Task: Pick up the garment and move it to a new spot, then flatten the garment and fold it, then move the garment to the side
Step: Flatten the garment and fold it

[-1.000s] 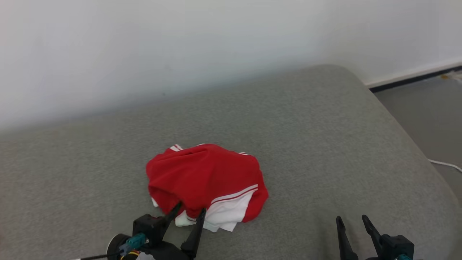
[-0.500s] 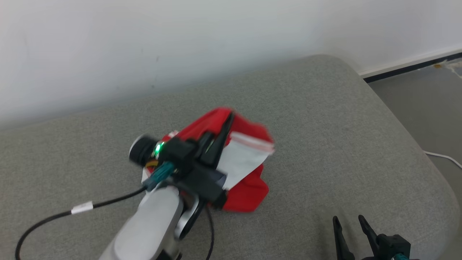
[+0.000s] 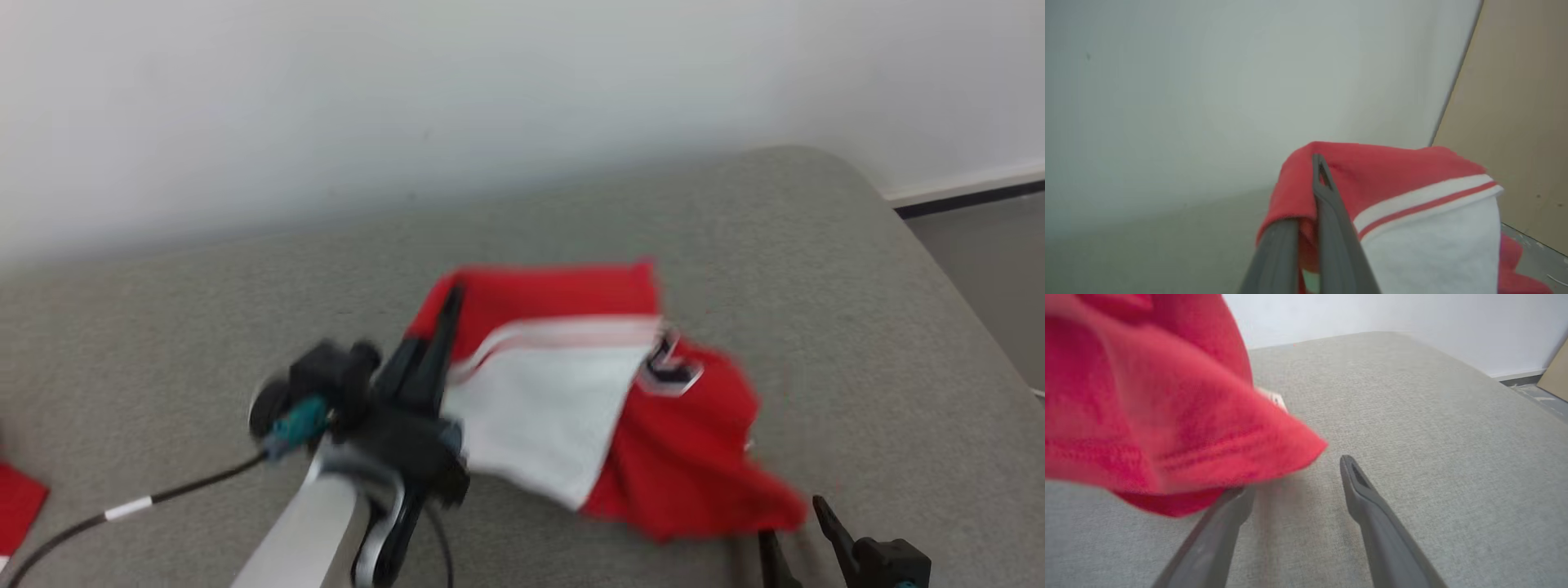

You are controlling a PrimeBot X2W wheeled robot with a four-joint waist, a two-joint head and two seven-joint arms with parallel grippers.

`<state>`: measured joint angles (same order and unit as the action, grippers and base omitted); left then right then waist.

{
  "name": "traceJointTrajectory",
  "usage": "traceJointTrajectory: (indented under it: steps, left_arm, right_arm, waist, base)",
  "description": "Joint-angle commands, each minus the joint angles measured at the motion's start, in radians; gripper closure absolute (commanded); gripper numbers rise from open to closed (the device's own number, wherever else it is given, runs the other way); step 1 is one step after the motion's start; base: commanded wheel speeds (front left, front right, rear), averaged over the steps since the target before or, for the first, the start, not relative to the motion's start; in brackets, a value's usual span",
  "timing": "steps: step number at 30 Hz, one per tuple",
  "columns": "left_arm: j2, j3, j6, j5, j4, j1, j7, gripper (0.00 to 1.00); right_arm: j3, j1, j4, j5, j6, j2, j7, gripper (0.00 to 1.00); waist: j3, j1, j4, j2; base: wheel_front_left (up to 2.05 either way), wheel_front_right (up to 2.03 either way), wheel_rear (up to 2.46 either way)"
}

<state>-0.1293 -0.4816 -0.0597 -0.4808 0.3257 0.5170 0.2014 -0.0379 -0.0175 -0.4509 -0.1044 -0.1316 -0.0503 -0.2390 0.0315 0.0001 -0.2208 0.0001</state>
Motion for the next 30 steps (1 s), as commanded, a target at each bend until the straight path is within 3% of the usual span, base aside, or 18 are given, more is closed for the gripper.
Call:
traceJointTrajectory:
  steps: [1,2,3,10,17,19,26,30]
  left_arm:
    - [-0.002,0.009,0.0,-0.037,0.05,-0.059,-0.018,0.57]
    - [-0.002,0.009,0.0,-0.037,0.05,-0.059,-0.018,0.57]
    - [-0.005,0.018,0.001,-0.057,0.085,-0.087,-0.023,0.0]
    - [-0.017,0.055,0.011,-0.106,0.255,-0.192,0.011,0.0]
    - [-0.041,0.074,0.051,-0.098,0.272,-0.255,0.036,0.0]
    - [-0.036,0.071,0.039,-0.1,0.244,-0.27,0.044,0.0]
    - [0.01,-0.082,-0.021,-0.039,0.128,-0.309,-0.002,0.0]
    - [0.032,-0.148,-0.019,-0.015,0.116,-0.284,-0.057,0.0]
  right_arm:
    - [0.005,0.008,-0.002,-0.006,0.002,0.0,-0.005,0.0]
    - [0.005,0.008,-0.002,-0.006,0.002,0.0,-0.005,0.0]
    - [0.007,0.004,-0.003,-0.006,0.002,0.0,-0.004,0.0]
    - [0.018,0.002,-0.005,-0.002,0.002,0.0,-0.005,0.0]
    - [0.015,0.015,-0.006,0.004,0.002,0.0,0.0,0.0]
    - [0.014,0.016,-0.006,0.004,0.002,0.0,0.001,0.0]
    - [0.011,0.016,-0.002,0.012,0.002,0.0,0.006,0.0]
    - [0.023,0.009,-0.003,0.008,0.002,0.0,0.006,0.0]
  waist:
    - [0.002,-0.0001,0.052,-0.0001]
    - [0.002,-0.0001,0.052,-0.0001]
    - [0.003,-0.0001,0.064,-0.0001]
    - [0.006,-0.0001,0.132,-0.0001]
    - [-0.004,-0.0001,0.172,-0.0001]
    - [-0.008,-0.0001,0.176,-0.0001]
    - [-0.017,-0.0001,0.175,-0.0001]
    - [-0.016,-0.0001,0.149,-0.0001]
  base:
    - [0.0,0.0,0.0]
    - [0.0,0.0,0.0]
    - [0.0,0.0,0.0]
    - [0.0,0.0,0.0]
    - [0.0,0.0,0.0]
    - [0.0,0.0,0.0]
    - [0.0,0.0,0.0]
    - [0.0,0.0,0.0]
